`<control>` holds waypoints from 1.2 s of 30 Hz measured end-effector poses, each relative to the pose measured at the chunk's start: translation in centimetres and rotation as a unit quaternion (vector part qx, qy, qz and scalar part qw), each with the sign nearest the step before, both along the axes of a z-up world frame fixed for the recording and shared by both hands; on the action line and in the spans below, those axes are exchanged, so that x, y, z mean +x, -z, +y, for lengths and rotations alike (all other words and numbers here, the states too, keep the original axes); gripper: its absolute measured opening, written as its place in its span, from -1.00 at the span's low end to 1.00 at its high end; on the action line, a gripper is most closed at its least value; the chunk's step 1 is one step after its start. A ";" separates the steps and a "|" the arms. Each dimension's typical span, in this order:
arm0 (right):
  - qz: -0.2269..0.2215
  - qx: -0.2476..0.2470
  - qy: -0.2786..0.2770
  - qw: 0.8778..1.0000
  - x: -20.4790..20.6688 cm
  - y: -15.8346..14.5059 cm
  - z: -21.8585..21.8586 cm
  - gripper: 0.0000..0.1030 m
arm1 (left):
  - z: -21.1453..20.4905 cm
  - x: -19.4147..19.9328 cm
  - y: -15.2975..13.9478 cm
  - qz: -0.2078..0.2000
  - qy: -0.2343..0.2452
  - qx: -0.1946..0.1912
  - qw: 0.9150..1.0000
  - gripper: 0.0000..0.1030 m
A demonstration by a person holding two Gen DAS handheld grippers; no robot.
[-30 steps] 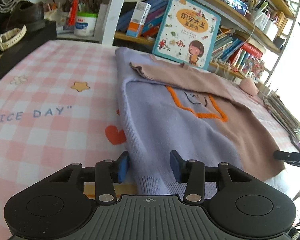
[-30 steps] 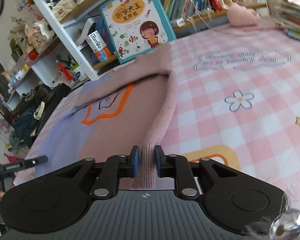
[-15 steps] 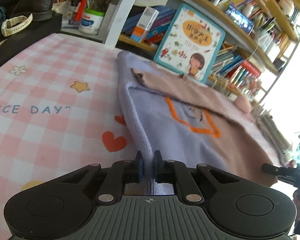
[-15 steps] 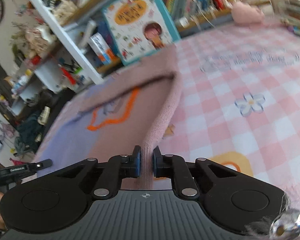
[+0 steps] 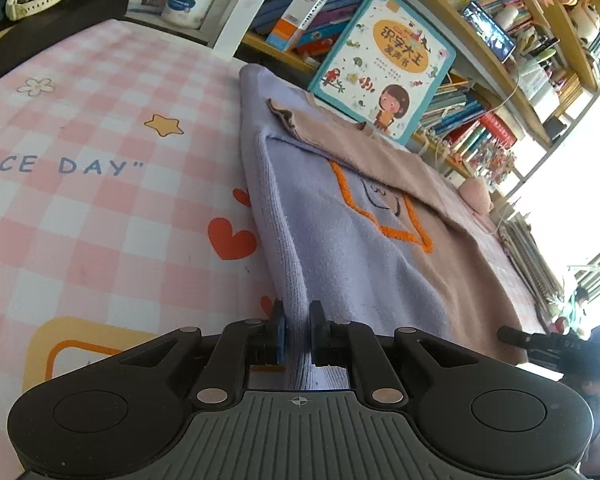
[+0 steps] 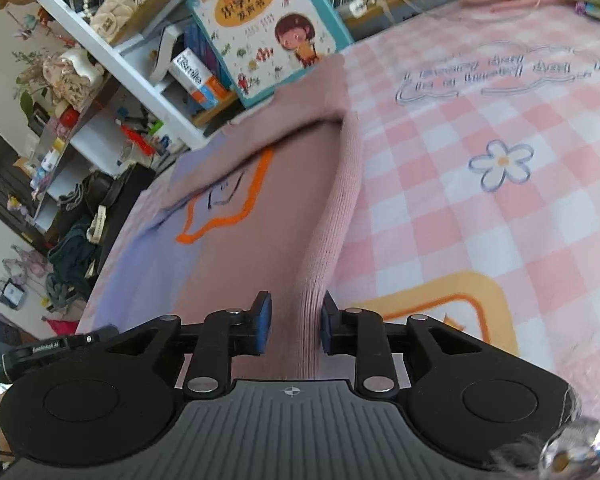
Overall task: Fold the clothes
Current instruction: 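Grasp the lavender side edge with the left gripper while the right gripper grasps the pink side edge, then lift both side edges and fold them toward the sweatshirt center with both grippers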
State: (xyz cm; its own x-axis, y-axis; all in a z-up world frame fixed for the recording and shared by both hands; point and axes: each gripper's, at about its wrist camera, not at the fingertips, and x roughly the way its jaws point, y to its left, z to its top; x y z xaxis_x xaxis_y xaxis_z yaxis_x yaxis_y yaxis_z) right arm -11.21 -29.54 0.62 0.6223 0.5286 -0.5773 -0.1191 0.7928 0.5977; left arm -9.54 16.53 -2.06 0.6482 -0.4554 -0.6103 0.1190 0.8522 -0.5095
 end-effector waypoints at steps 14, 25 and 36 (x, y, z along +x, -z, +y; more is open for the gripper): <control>0.008 0.006 -0.006 1.000 -2.7 0.2 -0.7 -0.89 | 0.5 -0.8 -0.2 0.005 0.015 -0.003 1.000 -0.89; 0.016 0.023 0.002 1.000 -3.0 0.3 -1.6 -0.83 | 1.0 -1.3 0.2 0.021 0.036 -0.038 0.998 -0.78; 0.018 0.016 0.007 1.000 -4.0 0.2 -1.7 -0.89 | 1.3 -1.8 0.6 0.024 0.033 -0.064 0.997 -0.91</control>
State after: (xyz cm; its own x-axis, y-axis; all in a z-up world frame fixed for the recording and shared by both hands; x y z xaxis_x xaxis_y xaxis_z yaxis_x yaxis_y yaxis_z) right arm -15.21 -31.25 0.40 0.6087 0.5388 -0.5823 -0.0854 0.7743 0.6271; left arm -11.31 17.85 -2.67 0.5860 -0.5724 -0.5736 0.1456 0.7707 -0.6203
